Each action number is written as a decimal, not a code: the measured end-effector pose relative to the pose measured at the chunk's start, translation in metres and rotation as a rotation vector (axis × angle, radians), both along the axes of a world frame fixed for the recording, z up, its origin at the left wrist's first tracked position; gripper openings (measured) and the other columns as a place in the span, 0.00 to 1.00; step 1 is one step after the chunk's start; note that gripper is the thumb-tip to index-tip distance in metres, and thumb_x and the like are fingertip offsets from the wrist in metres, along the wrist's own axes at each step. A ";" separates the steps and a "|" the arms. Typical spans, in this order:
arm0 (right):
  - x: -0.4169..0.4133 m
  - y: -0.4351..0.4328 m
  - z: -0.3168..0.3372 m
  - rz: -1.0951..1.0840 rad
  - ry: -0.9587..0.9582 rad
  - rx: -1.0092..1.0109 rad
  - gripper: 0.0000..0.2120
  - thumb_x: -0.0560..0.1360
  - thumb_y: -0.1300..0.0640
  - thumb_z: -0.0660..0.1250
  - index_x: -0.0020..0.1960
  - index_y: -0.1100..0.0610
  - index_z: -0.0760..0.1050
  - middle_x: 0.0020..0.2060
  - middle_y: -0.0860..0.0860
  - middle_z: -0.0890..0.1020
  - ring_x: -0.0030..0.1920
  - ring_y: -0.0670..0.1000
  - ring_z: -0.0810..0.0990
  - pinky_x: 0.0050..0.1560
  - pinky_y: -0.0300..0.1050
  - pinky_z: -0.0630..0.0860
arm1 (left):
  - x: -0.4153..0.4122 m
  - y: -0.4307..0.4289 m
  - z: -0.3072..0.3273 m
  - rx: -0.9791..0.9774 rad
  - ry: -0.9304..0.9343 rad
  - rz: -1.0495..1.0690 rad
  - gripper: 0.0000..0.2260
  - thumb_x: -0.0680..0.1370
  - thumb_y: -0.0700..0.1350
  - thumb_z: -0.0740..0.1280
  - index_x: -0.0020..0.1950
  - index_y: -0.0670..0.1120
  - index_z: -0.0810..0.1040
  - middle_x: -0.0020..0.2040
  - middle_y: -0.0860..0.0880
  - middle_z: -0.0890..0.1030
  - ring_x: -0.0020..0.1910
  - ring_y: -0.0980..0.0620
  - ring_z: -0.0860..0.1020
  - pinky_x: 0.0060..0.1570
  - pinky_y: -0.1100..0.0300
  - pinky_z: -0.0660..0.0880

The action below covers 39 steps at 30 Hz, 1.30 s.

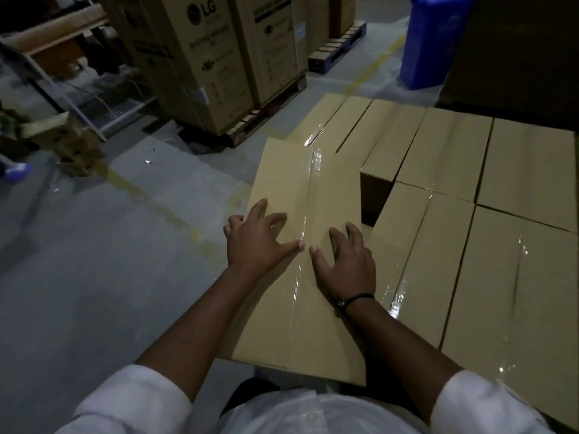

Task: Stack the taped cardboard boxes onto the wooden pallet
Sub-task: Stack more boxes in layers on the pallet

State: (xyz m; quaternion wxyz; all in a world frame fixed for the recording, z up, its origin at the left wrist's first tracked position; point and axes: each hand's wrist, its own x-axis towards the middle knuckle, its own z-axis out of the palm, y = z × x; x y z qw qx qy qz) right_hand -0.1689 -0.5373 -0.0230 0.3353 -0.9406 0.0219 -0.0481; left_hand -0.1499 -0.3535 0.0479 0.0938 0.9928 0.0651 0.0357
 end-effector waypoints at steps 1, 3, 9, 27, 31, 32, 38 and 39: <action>0.010 0.002 -0.003 -0.014 0.008 -0.002 0.30 0.77 0.33 0.60 0.74 0.44 0.66 0.79 0.49 0.60 0.67 0.60 0.71 0.65 0.55 0.71 | 0.011 0.003 -0.004 -0.004 0.010 -0.014 0.37 0.64 0.78 0.67 0.70 0.64 0.75 0.80 0.56 0.61 0.70 0.38 0.65 0.64 0.46 0.65; 0.029 0.006 -0.012 -0.047 0.031 -0.013 0.30 0.76 0.33 0.61 0.74 0.44 0.66 0.79 0.49 0.60 0.67 0.59 0.71 0.66 0.55 0.71 | 0.032 0.010 -0.015 -0.018 0.033 -0.048 0.38 0.64 0.78 0.67 0.70 0.64 0.74 0.80 0.56 0.61 0.70 0.38 0.65 0.64 0.46 0.65; 0.073 0.030 -0.036 -0.178 0.084 -0.082 0.29 0.76 0.33 0.60 0.74 0.44 0.67 0.79 0.49 0.59 0.68 0.58 0.71 0.67 0.55 0.71 | 0.100 0.033 -0.049 -0.107 0.138 -0.185 0.38 0.64 0.76 0.70 0.72 0.64 0.74 0.81 0.55 0.59 0.72 0.36 0.64 0.67 0.45 0.64; 0.120 0.074 -0.081 -0.402 0.337 -0.189 0.33 0.76 0.34 0.65 0.75 0.47 0.61 0.80 0.54 0.52 0.68 0.62 0.71 0.65 0.58 0.73 | 0.203 0.079 -0.145 -0.236 0.406 -0.574 0.43 0.65 0.75 0.71 0.77 0.63 0.66 0.83 0.55 0.50 0.76 0.35 0.58 0.71 0.39 0.62; 0.120 0.072 -0.093 -0.421 0.381 -0.174 0.34 0.75 0.34 0.65 0.75 0.47 0.62 0.80 0.54 0.52 0.67 0.64 0.71 0.64 0.56 0.74 | 0.209 0.078 -0.161 -0.210 0.408 -0.608 0.43 0.65 0.76 0.70 0.77 0.63 0.66 0.83 0.55 0.50 0.75 0.35 0.59 0.71 0.38 0.63; 0.120 0.070 -0.097 -0.420 0.388 -0.167 0.34 0.75 0.34 0.65 0.75 0.47 0.62 0.80 0.54 0.52 0.67 0.64 0.71 0.64 0.56 0.74 | 0.210 0.076 -0.164 -0.207 0.410 -0.609 0.42 0.65 0.75 0.70 0.77 0.63 0.65 0.83 0.55 0.50 0.76 0.35 0.59 0.71 0.38 0.63; 0.126 0.054 -0.114 -0.380 0.379 -0.177 0.35 0.75 0.34 0.66 0.76 0.47 0.62 0.80 0.55 0.53 0.67 0.64 0.71 0.64 0.56 0.74 | 0.213 0.064 -0.181 -0.184 0.415 -0.618 0.42 0.67 0.75 0.68 0.77 0.61 0.65 0.83 0.53 0.48 0.76 0.33 0.59 0.71 0.38 0.63; 0.128 0.051 -0.116 -0.380 0.370 -0.180 0.34 0.75 0.34 0.66 0.76 0.48 0.62 0.80 0.55 0.53 0.67 0.64 0.72 0.64 0.56 0.74 | 0.213 0.062 -0.184 -0.186 0.414 -0.615 0.41 0.67 0.75 0.68 0.77 0.61 0.65 0.83 0.53 0.49 0.75 0.33 0.59 0.70 0.38 0.63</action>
